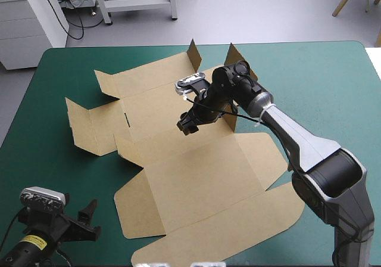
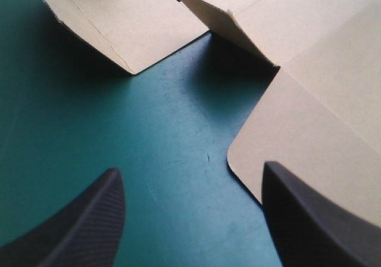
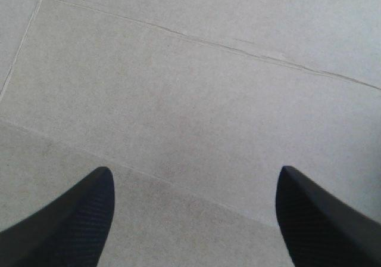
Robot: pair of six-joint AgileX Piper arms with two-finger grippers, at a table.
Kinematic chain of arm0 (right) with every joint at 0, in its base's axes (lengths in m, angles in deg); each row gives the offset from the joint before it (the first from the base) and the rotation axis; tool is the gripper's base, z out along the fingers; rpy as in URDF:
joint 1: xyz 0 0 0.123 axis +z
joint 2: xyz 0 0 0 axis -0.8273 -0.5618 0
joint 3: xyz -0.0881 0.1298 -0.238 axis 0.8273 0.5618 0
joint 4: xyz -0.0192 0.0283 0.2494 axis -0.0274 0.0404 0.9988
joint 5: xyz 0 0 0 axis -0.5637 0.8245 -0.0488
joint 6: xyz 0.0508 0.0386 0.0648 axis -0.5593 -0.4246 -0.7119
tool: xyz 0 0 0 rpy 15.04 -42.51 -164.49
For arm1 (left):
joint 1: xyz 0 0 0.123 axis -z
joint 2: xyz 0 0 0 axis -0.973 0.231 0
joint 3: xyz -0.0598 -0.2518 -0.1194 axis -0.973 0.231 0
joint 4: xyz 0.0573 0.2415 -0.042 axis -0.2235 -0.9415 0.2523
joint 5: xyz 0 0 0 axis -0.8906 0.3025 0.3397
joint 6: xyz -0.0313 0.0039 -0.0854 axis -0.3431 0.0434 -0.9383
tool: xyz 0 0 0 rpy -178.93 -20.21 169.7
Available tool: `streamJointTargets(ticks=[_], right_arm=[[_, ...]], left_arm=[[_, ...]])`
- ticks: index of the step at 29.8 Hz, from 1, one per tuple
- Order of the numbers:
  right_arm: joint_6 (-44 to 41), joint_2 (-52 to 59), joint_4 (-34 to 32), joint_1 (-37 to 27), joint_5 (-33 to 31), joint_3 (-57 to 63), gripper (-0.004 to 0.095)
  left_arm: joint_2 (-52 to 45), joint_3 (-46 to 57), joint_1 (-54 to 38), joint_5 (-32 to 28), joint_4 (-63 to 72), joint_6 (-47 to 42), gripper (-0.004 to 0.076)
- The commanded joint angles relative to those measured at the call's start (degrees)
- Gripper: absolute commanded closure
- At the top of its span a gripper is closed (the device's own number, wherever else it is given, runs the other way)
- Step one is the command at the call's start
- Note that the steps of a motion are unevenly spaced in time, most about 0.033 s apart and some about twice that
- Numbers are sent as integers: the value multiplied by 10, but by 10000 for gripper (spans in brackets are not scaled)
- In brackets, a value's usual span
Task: Fold the box
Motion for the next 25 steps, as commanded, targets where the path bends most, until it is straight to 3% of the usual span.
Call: streamJointTargets(ticks=[1, 7, 14, 20, 25], right_arm=[[7, 32, 10, 0, 13, -18, 226], [7, 32, 9, 0, -4, -20, 226], [-5, 47, -48, -6, -30, -102, 226], [-19, 66, -51, -40, -30, -177, 226], [-19, 103, -98, -74, -30, -183, 226]], left_arm=[[11, -13, -2, -36, 10, -4, 256], [11, -13, -2, -36, 10, -4, 256], [11, -13, -2, -36, 10, -4, 256], [12, -13, -2, -36, 10, -4, 257], [12, -13, -2, -36, 10, -4, 256]])
